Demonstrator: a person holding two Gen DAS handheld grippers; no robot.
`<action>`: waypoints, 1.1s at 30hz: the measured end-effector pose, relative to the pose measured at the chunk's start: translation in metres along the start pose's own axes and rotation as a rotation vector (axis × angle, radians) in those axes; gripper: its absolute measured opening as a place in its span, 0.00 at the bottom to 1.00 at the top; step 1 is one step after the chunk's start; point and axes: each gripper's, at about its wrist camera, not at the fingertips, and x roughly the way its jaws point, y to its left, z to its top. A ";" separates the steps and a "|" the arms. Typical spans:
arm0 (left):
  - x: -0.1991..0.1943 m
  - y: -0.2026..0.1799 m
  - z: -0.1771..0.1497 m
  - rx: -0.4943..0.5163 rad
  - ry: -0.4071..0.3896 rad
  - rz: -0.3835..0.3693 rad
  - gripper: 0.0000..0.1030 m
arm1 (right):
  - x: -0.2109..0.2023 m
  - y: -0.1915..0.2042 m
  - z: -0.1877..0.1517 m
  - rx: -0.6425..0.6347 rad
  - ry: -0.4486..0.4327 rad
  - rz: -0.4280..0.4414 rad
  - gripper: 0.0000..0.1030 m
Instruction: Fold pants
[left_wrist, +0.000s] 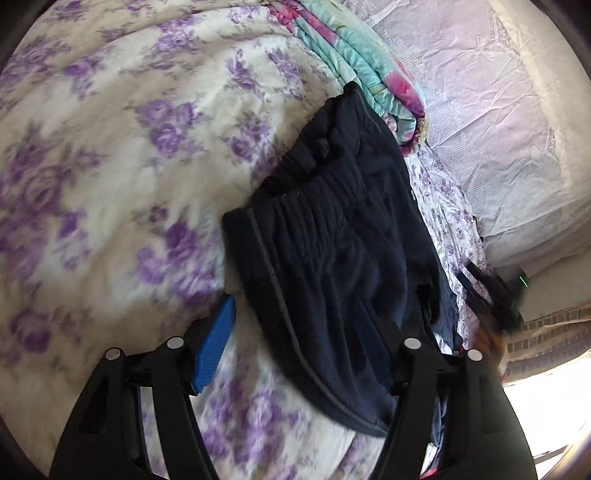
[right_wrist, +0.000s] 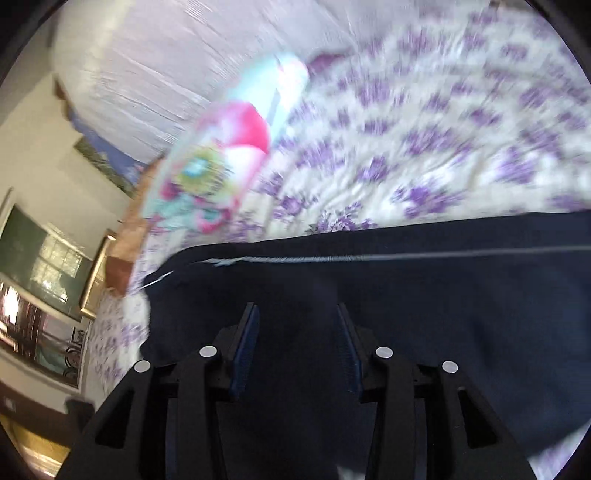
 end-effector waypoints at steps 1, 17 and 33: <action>0.002 -0.001 0.001 0.005 -0.006 0.000 0.62 | -0.025 0.002 -0.013 -0.017 -0.028 0.005 0.46; -0.011 0.012 0.002 -0.059 -0.094 -0.090 0.27 | -0.282 -0.140 -0.274 0.430 -0.252 -0.125 0.53; -0.023 0.005 -0.005 -0.017 -0.126 0.031 0.18 | -0.246 -0.208 -0.322 0.637 -0.315 -0.034 0.13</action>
